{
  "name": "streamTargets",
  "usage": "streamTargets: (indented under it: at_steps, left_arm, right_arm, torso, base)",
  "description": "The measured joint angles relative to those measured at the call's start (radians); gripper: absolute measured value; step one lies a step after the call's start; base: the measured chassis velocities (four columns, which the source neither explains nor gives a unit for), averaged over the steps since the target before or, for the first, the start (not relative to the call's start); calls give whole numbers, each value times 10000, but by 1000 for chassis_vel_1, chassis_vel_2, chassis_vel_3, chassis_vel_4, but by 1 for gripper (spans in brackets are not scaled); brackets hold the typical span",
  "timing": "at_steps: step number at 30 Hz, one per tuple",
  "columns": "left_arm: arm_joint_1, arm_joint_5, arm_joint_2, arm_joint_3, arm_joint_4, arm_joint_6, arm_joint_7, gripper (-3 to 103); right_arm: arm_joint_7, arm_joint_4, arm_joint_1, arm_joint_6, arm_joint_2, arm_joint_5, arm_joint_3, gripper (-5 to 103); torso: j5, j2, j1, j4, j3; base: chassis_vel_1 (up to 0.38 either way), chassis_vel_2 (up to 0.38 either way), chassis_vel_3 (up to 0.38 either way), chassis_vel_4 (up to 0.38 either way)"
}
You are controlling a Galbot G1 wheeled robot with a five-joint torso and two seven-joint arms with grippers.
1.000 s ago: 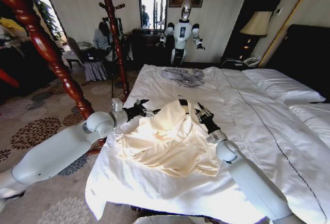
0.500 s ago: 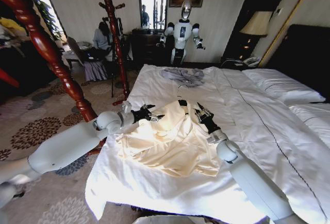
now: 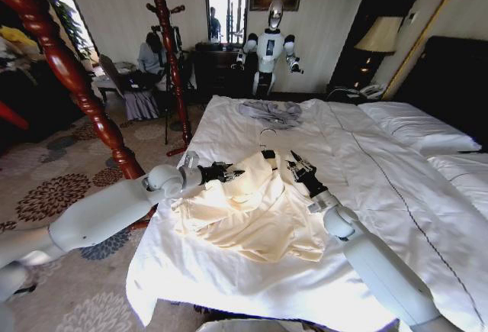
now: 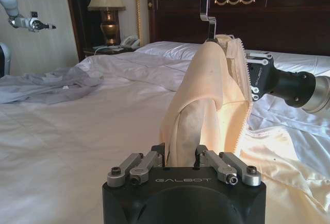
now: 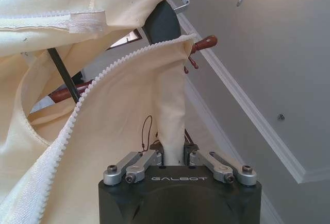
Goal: Pick up the clothes from the bed and hang them on the clothes hanger.
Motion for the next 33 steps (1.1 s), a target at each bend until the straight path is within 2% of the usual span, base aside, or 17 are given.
streamTargets:
  at_steps: [7,16,19,20,21,22,24,25,26,27,30,31,32,33]
  left_arm:
    - [243,526,-368,-292,248,-207,-203,25]
    - [223,770,-653,-316,242,-380,-452,25]
    - [223,816,-702,-333,247,-425,-514,25]
    - [205,855,-741,-347,245,-465,-538,23]
    - [191,885,-770,-347,246,-480,-547,20]
    - [176,904,-807,-360,246,-498,-558,18]
    - [172,902,-832,-380,242,-507,-574,18]
    - [169,895,-850,-395,239,-524,-593,18]
    - [170,894,-852,-395,239,-538,-593,18]
    - [163,903,-841,-366,244,-569,-594,18]
    - [151,950,-802,-329,251,-610,-597,18]
    - [157,964,-792,-331,252,-622,-607,18]
    - [172,976,-785,-342,252,-634,-619,18]
    - [219,1010,-772,-389,248,-652,-648,18]
  right_arm:
    - [-19,-41,48,38,128,-14,121,18]
    - [-64,-70,159,34,41,-2,113,18]
    - [-69,-40,137,-35,29,-7,108,15]
    - [-71,10,122,-59,31,-16,74,24]
    - [-67,41,108,-113,29,-10,65,24]
    - [-52,75,80,-220,14,-1,56,29]
    - [-44,100,60,-261,8,-14,52,29]
    - [-42,120,40,-282,-2,-39,52,40]
    - [-41,134,32,-291,-8,-36,52,40]
    - [-35,158,19,-317,-19,-6,50,51]
    - [-26,210,-2,-349,-41,71,63,51]
    - [-24,234,-23,-363,-53,111,91,61]
    - [-20,263,-53,-388,-71,172,129,61]
    - [-11,308,-128,-448,-100,302,198,73]
  torso:
    - [-1,0,-1,0,0]
    - [-1,0,0,0,0]
    - [-1,0,0,0,0]
    - [5,0,1,-1,0]
    - [0,-1,0,2,0]
    - [-1,0,0,2,0]
    - [-1,0,0,1,0]
    - [0,0,-1,0,0]
    - [0,0,-1,0,0]
    - [0,0,0,-1,0]
    - [0,0,0,1,0]
    - [0,0,0,3,0]
    - [0,0,0,3,0]
    - [-1,0,-1,2,0]
  base:
    - [0,0,0,0]
    - [0,0,0,0]
    - [0,0,0,0]
    - [0,0,0,0]
    - [0,0,0,0]
    - [0,0,0,0]
    - [0,0,0,0]
    - [0,0,0,0]
    - [0,0,0,0]
    - [0,0,0,0]
    - [0,0,0,0]
    - [0,0,0,0]
    - [0,0,0,0]
    - [0,0,0,0]
